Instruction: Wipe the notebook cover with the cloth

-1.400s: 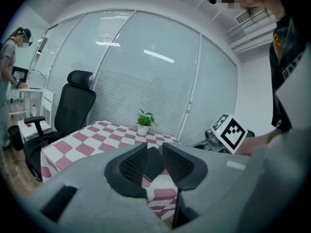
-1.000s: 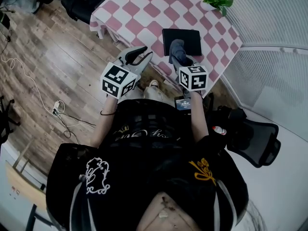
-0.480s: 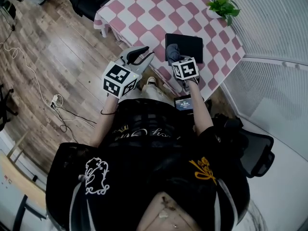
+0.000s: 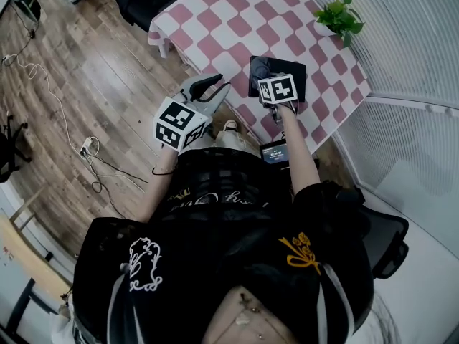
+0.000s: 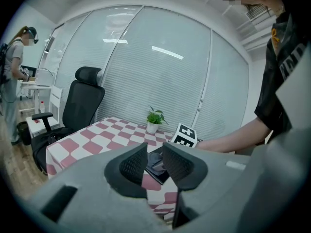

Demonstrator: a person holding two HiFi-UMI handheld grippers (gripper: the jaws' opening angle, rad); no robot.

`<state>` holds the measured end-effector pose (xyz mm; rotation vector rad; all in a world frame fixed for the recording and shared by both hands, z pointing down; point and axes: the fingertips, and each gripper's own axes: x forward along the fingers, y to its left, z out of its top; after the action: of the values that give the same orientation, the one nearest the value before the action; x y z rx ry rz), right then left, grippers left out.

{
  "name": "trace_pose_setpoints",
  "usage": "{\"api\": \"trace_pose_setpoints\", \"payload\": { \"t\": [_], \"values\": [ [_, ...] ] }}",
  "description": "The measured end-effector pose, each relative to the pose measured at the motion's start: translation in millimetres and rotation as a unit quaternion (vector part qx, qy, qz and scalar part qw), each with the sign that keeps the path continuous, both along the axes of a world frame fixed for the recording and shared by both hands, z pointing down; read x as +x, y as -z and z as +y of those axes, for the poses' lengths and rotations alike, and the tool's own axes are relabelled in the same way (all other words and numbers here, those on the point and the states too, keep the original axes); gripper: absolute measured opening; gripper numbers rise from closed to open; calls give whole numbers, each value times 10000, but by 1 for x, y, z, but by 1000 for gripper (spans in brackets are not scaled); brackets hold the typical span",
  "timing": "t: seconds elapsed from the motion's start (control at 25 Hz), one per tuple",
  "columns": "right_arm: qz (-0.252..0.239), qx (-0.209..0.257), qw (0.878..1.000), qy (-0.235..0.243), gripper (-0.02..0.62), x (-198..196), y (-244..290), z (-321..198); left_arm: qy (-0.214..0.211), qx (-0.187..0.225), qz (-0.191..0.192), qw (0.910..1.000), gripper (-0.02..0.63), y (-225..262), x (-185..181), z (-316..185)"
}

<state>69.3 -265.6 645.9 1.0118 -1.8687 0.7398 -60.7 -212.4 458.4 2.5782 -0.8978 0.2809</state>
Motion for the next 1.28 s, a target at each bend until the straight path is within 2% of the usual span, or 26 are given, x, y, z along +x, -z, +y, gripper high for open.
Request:
{"api": "trace_pose_setpoints", "payload": {
  "t": [0.36, 0.64, 0.92, 1.16, 1.28],
  "values": [
    [-451, 3, 9983, -377, 107, -2, 1, -38, 372, 39, -154, 9992, 98, 4, -16, 5],
    [-456, 305, 9974, -471, 107, -1, 5, -50, 323, 74, -207, 9992, 98, 6, -5, 14],
    [-225, 513, 9984, -72, 106, 24, 31, -10, 141, 69, -178, 9997, 98, 7, 13, 18],
    [-159, 226, 9994, -192, 106, 67, 25, 48, -92, 80, -101, 9999, 98, 6, 38, 20],
    [-83, 92, 9997, -209, 106, 75, 14, 62, -215, 79, -93, 9997, 98, 6, 49, 21]
  ]
}}
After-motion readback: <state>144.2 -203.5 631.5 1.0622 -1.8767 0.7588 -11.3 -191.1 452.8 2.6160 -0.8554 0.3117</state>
